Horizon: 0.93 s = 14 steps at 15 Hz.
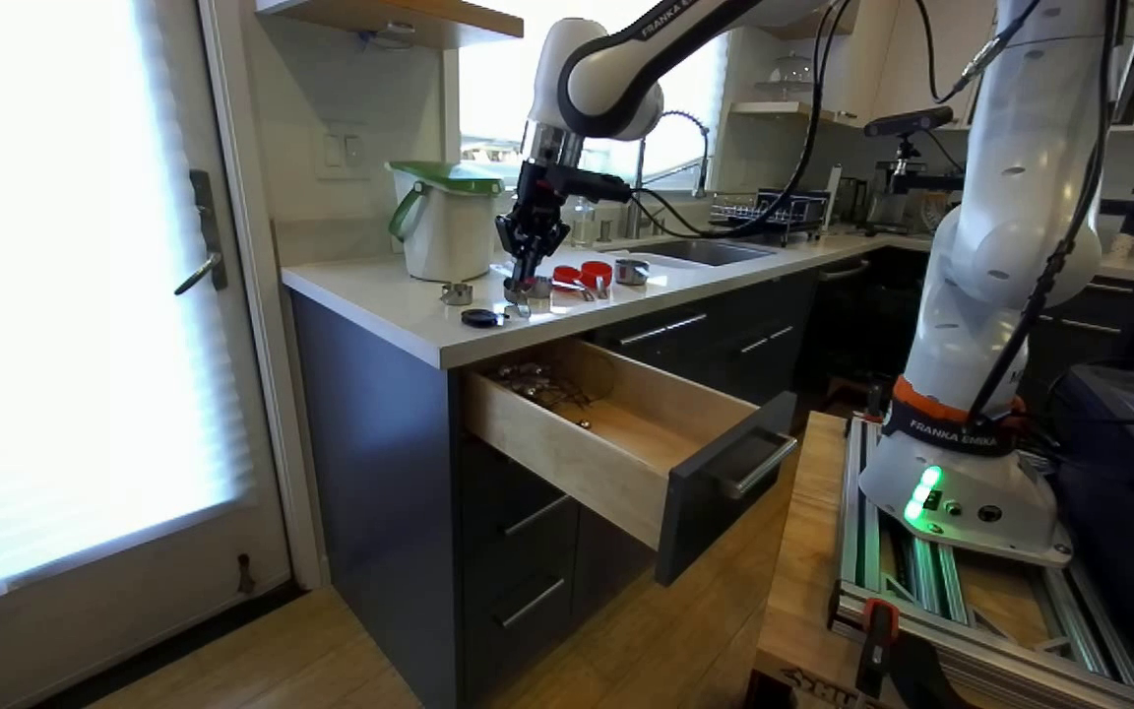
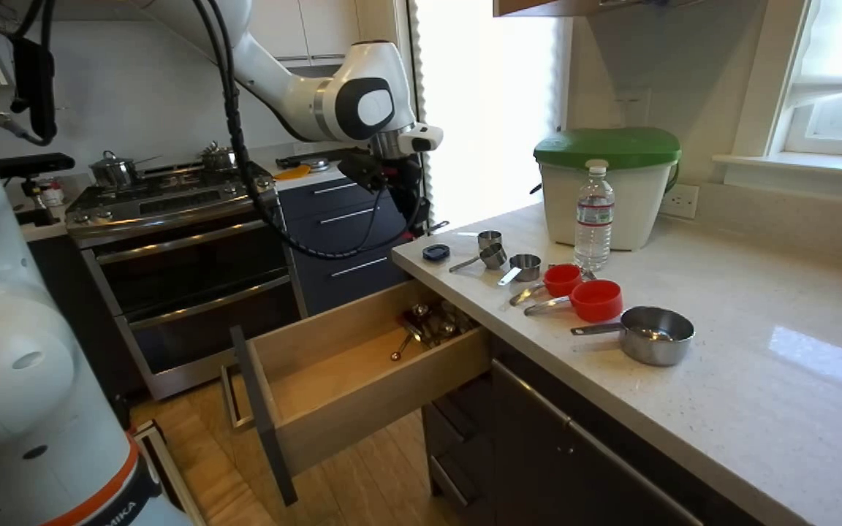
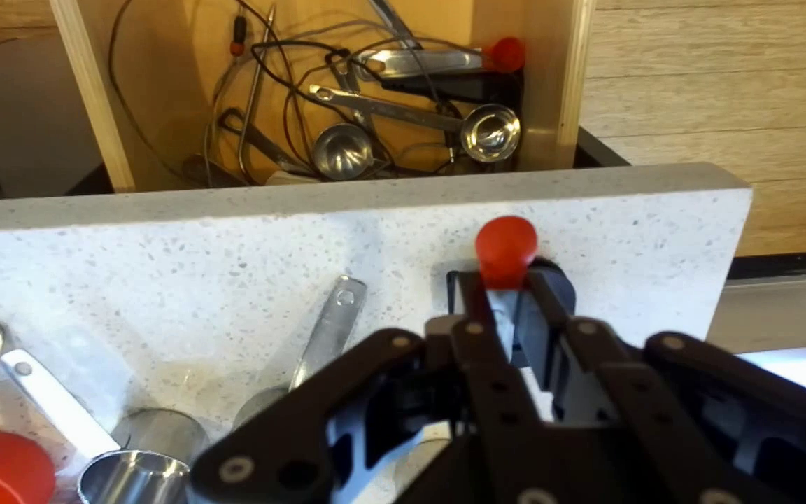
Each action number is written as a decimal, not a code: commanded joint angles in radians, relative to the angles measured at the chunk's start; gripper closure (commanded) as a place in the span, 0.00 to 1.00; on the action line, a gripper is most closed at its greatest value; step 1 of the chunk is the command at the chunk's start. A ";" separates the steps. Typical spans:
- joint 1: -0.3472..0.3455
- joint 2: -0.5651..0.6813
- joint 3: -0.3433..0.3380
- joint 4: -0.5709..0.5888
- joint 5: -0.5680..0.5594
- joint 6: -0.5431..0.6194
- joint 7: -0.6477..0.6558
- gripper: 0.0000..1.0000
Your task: Remove the spoon from the open drawer and put it on the cupboard
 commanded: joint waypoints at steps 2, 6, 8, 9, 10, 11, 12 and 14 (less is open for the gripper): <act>0.006 0.088 -0.018 0.081 -0.079 -0.053 0.067 0.96; 0.011 0.144 -0.036 0.112 -0.095 -0.040 0.062 0.96; 0.012 0.165 -0.043 0.124 -0.092 -0.033 0.054 0.96; 0.013 0.174 -0.047 0.129 -0.089 -0.030 0.051 0.96; 0.014 0.182 -0.050 0.134 -0.090 -0.027 0.051 0.96; 0.016 0.190 -0.053 0.138 -0.088 -0.025 0.050 0.96; 0.017 0.197 -0.056 0.142 -0.087 -0.021 0.049 0.96; 0.019 0.209 -0.060 0.148 -0.086 -0.014 0.046 0.96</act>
